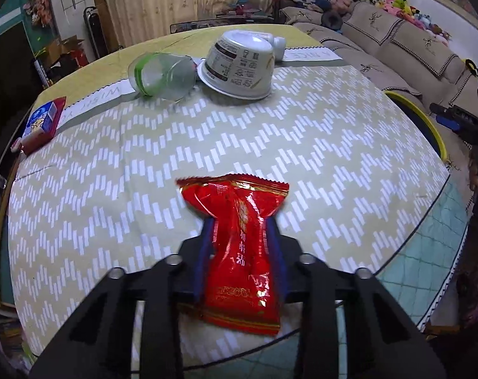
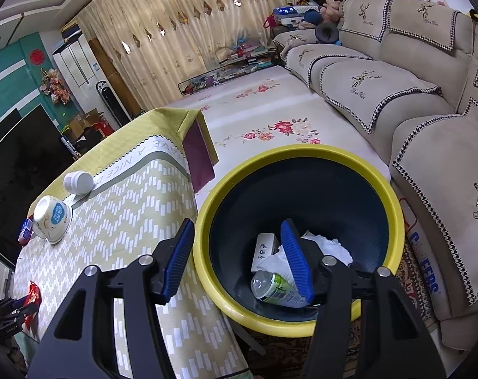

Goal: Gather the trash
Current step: 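Grasp the red snack wrapper with the left gripper and lift it, then carry the red wrapper over the yellow bin and open the left gripper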

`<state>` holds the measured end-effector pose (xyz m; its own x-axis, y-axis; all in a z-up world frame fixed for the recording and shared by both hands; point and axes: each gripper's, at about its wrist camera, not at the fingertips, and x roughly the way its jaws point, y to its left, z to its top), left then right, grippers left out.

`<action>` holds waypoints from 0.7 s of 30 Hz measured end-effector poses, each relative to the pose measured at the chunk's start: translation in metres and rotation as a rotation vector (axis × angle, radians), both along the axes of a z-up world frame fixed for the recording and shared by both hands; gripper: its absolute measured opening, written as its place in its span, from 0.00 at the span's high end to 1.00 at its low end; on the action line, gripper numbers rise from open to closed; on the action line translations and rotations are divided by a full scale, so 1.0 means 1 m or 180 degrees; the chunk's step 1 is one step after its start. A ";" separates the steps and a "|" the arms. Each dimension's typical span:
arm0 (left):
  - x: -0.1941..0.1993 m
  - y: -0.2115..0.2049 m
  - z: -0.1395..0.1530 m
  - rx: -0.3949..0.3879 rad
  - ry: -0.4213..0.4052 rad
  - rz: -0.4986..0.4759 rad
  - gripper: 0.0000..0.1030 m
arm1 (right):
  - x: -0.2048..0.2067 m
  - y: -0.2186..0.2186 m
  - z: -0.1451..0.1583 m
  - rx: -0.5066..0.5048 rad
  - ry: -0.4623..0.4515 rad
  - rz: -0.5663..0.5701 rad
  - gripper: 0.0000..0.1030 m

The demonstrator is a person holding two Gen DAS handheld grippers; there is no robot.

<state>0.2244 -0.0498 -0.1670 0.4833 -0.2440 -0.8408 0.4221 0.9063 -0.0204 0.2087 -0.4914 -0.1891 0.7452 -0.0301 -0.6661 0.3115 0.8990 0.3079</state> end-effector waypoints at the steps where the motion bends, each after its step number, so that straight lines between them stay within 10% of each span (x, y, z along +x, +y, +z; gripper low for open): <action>1: -0.002 -0.002 0.001 0.0008 -0.0008 -0.0006 0.78 | -0.001 -0.001 0.000 0.0008 -0.0004 -0.0006 0.47; 12: -0.003 -0.046 0.023 -0.0114 -0.0100 -0.0293 0.86 | -0.020 -0.014 0.006 0.0137 -0.0155 -0.0057 0.47; 21: 0.012 -0.164 0.049 -0.0241 -0.0206 -0.1138 0.86 | -0.065 -0.044 0.013 0.0216 -0.0280 -0.0298 0.47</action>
